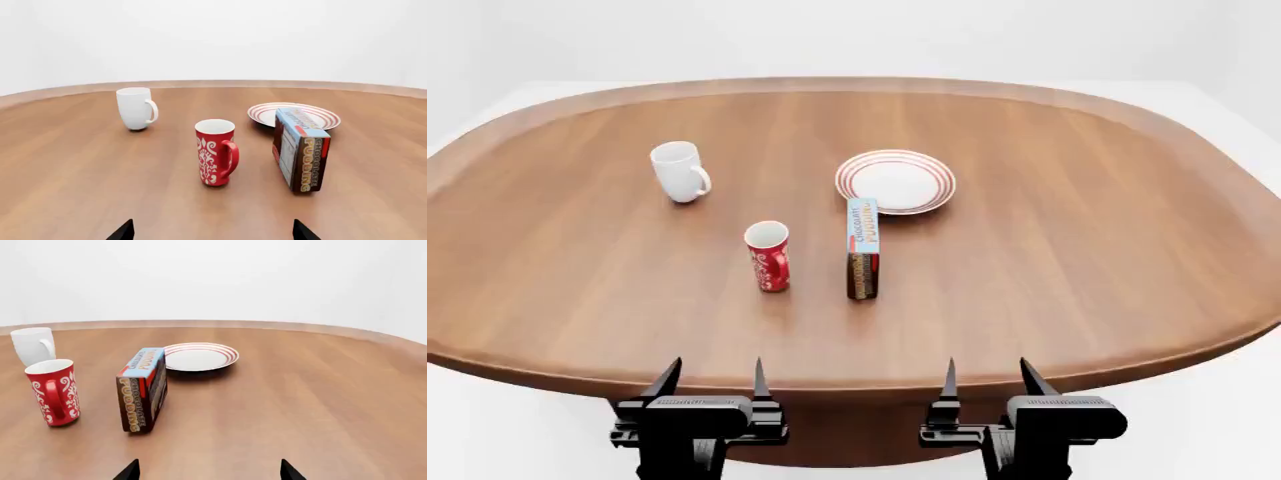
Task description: Pick up the white mug and put it on the plate, and put the chocolate pudding to the right of the plate.
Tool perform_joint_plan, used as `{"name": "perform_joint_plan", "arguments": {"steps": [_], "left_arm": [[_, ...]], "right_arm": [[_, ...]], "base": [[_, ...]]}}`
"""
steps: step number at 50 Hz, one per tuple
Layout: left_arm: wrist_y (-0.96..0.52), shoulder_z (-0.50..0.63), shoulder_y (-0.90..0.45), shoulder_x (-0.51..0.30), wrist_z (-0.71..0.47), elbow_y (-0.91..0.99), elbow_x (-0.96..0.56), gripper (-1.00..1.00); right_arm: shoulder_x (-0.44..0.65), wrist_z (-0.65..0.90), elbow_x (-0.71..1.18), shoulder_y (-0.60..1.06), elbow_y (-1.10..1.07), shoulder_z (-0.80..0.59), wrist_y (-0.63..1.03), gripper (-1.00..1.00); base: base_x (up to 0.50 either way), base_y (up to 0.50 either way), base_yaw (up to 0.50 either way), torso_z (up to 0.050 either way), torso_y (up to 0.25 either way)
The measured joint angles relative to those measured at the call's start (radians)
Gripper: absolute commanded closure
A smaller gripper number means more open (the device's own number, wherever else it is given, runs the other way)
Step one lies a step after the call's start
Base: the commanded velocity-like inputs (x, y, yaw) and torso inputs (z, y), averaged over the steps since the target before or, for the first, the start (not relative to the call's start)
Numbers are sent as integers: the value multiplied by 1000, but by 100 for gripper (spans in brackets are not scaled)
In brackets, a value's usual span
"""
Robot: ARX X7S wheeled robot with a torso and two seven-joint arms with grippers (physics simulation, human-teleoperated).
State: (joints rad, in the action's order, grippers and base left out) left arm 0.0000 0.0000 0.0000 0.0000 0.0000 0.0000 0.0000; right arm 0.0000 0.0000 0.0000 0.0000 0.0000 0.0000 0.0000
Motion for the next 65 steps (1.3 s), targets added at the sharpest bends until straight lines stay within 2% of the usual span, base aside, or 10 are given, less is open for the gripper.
{"name": "perform_joint_plan", "arguments": {"steps": [40,46,51,65], "left_arm": [[23,85,-22,-70,-87,-57,-37,-100],[-8,87,-11,-90,-108,36,-33,-100],[-47,68,4,-117,-132,185,-21,-100],[-124,-40,34,-181,-210,561,22,-100]], "right_arm": [[69,93,62,6,22,-86,-7,-100],[88,117,78,5,-64,-73,22,-100],[115,146,95,8,-203,-34,49,-100],[200,198,97,20,-543,71,52,-100]], "base": [[0,0,0,0,0],[0,0,0,0,0],[0,0,0,0,0],[0,0,0,0,0]]}}
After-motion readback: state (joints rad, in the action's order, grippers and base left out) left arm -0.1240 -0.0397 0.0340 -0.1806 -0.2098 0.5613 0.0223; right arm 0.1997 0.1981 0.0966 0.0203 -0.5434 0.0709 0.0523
